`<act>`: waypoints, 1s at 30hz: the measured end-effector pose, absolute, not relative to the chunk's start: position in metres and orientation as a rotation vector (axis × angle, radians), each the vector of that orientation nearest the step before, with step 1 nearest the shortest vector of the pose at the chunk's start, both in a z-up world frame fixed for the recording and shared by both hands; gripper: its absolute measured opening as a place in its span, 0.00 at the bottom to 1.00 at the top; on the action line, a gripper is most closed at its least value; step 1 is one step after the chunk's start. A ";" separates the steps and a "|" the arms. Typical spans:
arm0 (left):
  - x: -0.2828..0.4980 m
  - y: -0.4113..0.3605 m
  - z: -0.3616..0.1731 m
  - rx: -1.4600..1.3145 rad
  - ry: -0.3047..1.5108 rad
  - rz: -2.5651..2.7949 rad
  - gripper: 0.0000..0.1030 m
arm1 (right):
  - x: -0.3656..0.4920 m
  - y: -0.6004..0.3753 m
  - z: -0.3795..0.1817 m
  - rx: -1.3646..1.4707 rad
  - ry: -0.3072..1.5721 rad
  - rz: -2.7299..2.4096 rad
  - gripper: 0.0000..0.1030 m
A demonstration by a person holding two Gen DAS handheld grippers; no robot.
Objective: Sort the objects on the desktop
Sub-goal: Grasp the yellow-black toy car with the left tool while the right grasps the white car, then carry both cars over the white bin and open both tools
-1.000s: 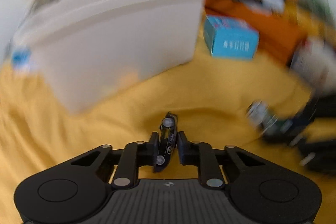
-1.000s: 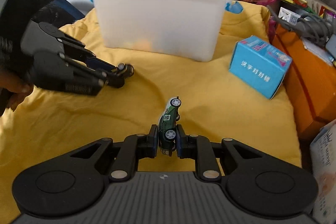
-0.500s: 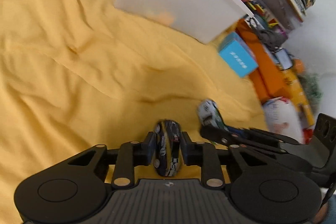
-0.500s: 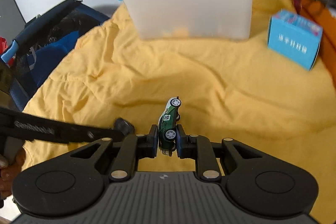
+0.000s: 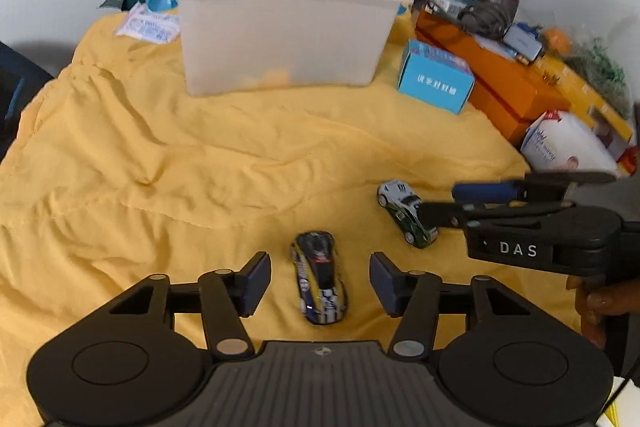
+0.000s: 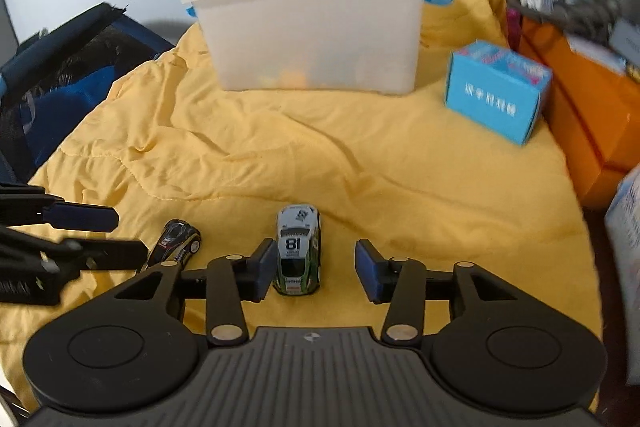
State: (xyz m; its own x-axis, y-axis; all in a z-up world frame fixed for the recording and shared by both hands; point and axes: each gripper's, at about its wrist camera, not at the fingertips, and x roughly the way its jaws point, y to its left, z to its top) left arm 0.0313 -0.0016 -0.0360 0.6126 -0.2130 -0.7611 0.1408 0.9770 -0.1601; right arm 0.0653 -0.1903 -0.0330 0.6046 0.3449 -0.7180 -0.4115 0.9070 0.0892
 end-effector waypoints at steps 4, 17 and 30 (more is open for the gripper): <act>0.038 -0.018 -0.042 -0.018 0.881 -0.160 0.57 | 0.067 -0.170 -0.031 -0.191 0.771 0.450 0.46; 0.035 -0.033 -0.062 0.122 0.906 -0.227 0.33 | 0.061 -0.156 -0.055 -0.298 0.810 0.472 0.32; 0.055 -0.005 0.057 0.131 0.598 -0.219 0.32 | 0.084 -0.174 0.039 -0.306 0.572 0.506 0.32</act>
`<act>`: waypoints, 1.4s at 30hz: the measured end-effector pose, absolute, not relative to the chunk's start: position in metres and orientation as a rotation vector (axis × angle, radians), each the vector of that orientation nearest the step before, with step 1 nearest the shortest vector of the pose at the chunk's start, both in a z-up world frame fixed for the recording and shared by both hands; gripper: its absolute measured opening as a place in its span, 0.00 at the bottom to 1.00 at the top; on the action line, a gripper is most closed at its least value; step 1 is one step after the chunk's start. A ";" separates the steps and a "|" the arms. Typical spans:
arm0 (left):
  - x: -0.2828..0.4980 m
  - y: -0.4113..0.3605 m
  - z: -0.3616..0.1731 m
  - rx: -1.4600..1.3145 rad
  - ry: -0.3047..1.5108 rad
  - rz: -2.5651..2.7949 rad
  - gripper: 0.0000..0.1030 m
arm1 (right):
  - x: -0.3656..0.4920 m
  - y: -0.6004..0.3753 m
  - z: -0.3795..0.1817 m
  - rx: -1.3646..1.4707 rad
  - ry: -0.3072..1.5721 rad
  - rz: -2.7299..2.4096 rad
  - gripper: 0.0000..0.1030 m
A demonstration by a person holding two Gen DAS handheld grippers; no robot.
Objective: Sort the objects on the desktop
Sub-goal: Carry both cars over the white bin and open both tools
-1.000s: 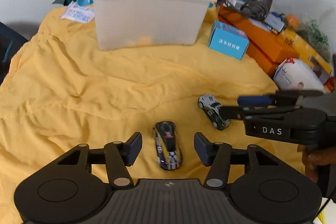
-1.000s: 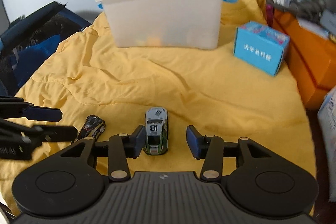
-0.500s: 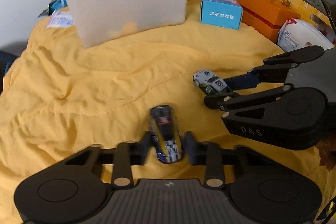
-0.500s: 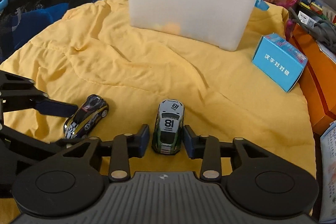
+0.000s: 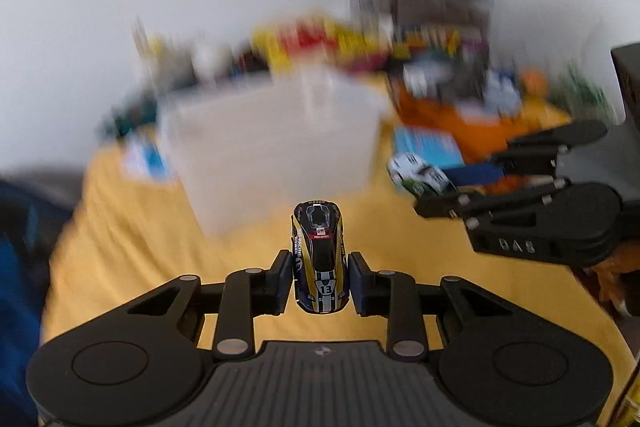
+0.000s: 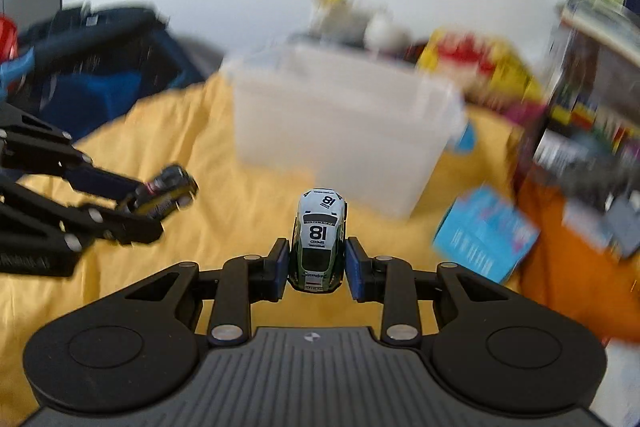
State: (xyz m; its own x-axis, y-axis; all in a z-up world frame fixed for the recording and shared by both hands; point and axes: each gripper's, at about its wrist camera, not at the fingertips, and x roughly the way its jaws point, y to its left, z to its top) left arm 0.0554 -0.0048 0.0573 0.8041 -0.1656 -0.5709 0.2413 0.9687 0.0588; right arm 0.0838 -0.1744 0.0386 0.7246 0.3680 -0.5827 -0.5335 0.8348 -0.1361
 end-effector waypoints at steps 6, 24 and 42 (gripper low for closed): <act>0.125 0.003 0.106 0.209 0.441 -0.158 0.32 | 0.134 -0.160 0.089 -0.319 0.439 0.504 0.32; 0.268 0.008 0.039 0.219 0.681 -0.125 0.53 | 0.282 -0.131 0.057 -0.274 0.677 0.396 0.47; 0.213 0.001 0.108 0.228 0.439 0.039 0.89 | 0.263 -0.139 0.094 -0.297 0.605 0.383 0.74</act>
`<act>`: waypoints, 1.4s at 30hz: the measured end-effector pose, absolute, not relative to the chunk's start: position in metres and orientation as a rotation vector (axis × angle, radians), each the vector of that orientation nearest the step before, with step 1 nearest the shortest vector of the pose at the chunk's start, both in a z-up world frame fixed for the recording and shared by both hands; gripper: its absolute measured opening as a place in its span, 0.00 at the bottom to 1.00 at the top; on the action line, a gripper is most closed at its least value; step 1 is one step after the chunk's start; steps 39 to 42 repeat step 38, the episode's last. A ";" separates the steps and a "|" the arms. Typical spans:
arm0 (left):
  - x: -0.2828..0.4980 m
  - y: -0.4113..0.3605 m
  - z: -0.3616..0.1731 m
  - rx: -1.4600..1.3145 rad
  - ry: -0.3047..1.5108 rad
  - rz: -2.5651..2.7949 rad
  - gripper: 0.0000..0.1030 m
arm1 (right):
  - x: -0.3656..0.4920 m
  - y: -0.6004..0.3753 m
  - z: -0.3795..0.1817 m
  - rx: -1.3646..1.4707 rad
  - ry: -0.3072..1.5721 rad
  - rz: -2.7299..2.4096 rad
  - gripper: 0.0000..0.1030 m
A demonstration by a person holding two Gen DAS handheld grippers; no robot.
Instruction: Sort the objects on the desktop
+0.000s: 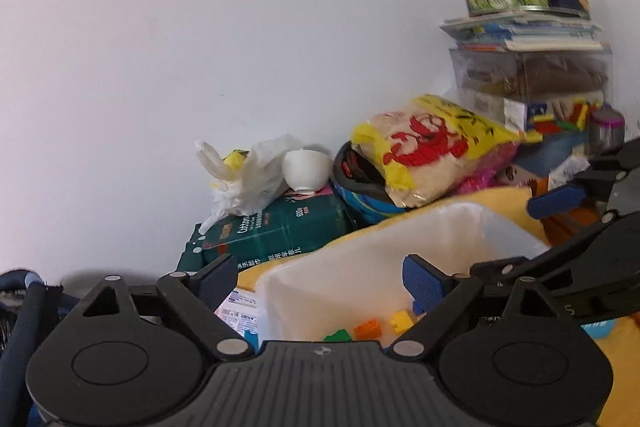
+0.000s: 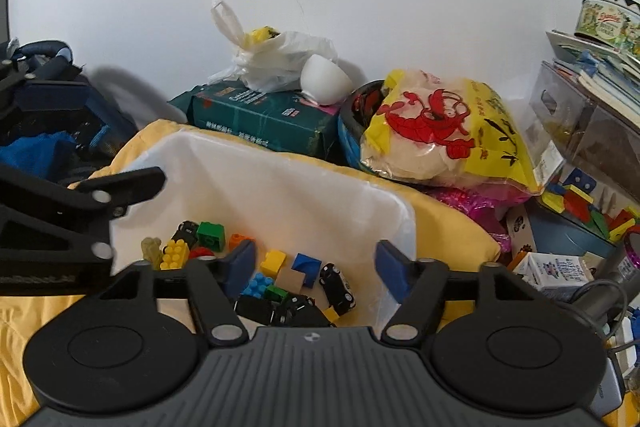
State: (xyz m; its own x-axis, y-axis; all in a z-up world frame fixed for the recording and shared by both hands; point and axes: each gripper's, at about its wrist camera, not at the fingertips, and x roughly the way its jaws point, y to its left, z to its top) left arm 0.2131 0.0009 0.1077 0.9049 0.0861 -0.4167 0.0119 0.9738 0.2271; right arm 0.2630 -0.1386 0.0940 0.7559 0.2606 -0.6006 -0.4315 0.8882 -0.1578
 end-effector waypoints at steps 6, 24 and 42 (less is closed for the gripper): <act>0.225 0.008 0.108 0.216 0.600 0.025 0.89 | 0.267 -0.132 0.100 -0.397 0.629 0.352 0.87; 0.259 0.004 0.092 0.259 0.831 0.068 0.89 | 0.294 -0.124 0.079 -0.454 0.824 0.374 0.98; 0.261 0.001 0.089 0.249 0.853 0.041 0.89 | 0.296 -0.126 0.075 -0.441 0.841 0.364 0.99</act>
